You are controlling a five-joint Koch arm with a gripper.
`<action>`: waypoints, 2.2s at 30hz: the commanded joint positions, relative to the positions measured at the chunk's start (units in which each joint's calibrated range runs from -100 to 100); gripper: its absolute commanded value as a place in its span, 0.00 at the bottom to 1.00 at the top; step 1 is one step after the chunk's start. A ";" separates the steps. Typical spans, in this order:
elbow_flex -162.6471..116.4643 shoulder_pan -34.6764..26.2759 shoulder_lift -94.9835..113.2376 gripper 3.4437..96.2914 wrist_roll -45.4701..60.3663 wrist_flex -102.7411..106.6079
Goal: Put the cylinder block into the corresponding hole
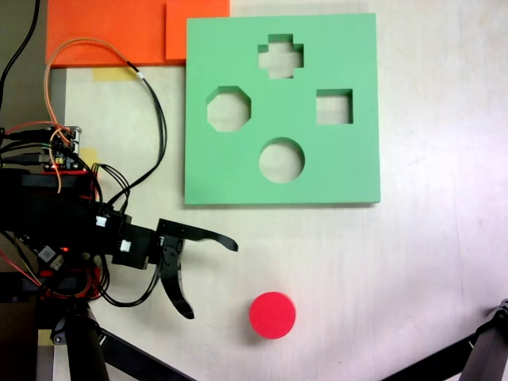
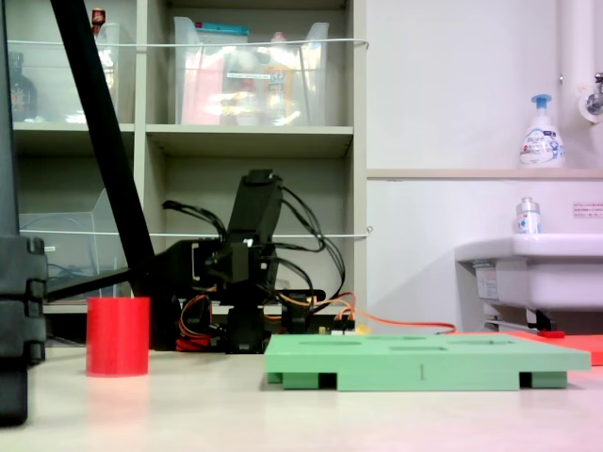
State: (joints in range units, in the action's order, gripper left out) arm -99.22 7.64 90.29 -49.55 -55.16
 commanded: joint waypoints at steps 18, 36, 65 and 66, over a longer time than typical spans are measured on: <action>27.73 4.44 -88.19 0.92 -0.44 -44.84; 38.80 4.98 -99.64 0.54 -0.49 -44.84; 28.53 -0.78 -37.07 0.35 -0.44 -22.59; 28.13 -0.83 -35.54 0.35 -0.44 -21.63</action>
State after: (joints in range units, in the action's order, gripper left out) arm -71.48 7.01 50.07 -49.60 -77.29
